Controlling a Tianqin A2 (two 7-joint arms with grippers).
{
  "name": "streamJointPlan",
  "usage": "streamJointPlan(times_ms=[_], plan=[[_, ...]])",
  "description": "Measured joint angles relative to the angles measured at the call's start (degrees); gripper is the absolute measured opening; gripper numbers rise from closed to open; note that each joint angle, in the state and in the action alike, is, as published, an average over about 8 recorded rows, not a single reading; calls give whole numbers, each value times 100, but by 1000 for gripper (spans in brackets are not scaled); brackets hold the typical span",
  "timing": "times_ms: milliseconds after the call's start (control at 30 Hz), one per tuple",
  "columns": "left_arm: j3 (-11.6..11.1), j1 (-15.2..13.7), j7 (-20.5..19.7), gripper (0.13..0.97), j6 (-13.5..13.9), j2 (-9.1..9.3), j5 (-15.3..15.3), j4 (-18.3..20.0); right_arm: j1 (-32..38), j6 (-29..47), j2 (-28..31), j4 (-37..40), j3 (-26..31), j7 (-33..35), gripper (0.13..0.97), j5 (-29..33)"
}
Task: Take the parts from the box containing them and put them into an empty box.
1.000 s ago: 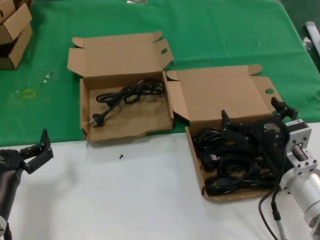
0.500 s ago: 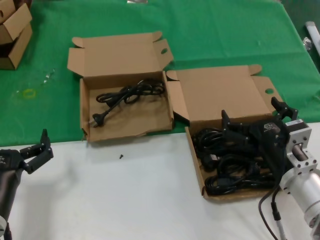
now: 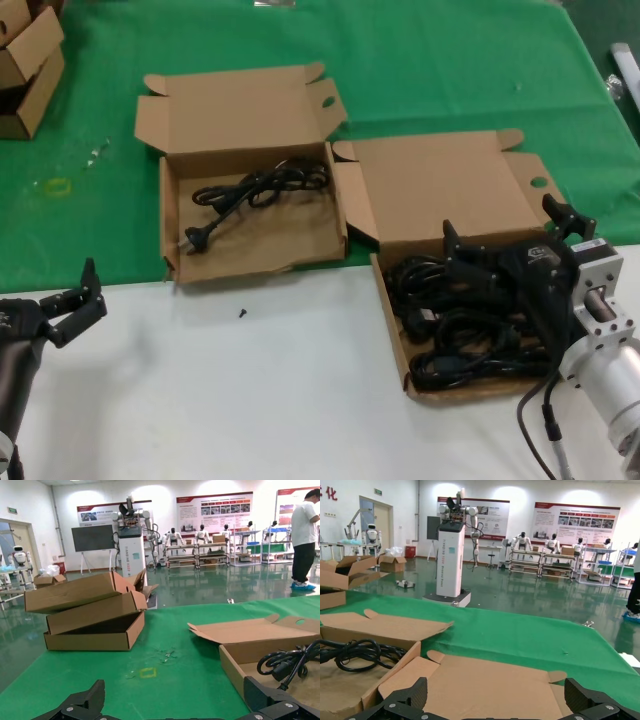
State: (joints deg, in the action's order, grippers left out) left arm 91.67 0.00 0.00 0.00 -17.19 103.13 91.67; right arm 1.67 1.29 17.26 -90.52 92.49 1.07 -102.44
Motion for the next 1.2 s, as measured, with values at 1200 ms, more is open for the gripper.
streamJointPlan(times_ms=[1200], plan=[[0,0,0,966,0,0,0,0,0,0,0,0,0,0,966,0]])
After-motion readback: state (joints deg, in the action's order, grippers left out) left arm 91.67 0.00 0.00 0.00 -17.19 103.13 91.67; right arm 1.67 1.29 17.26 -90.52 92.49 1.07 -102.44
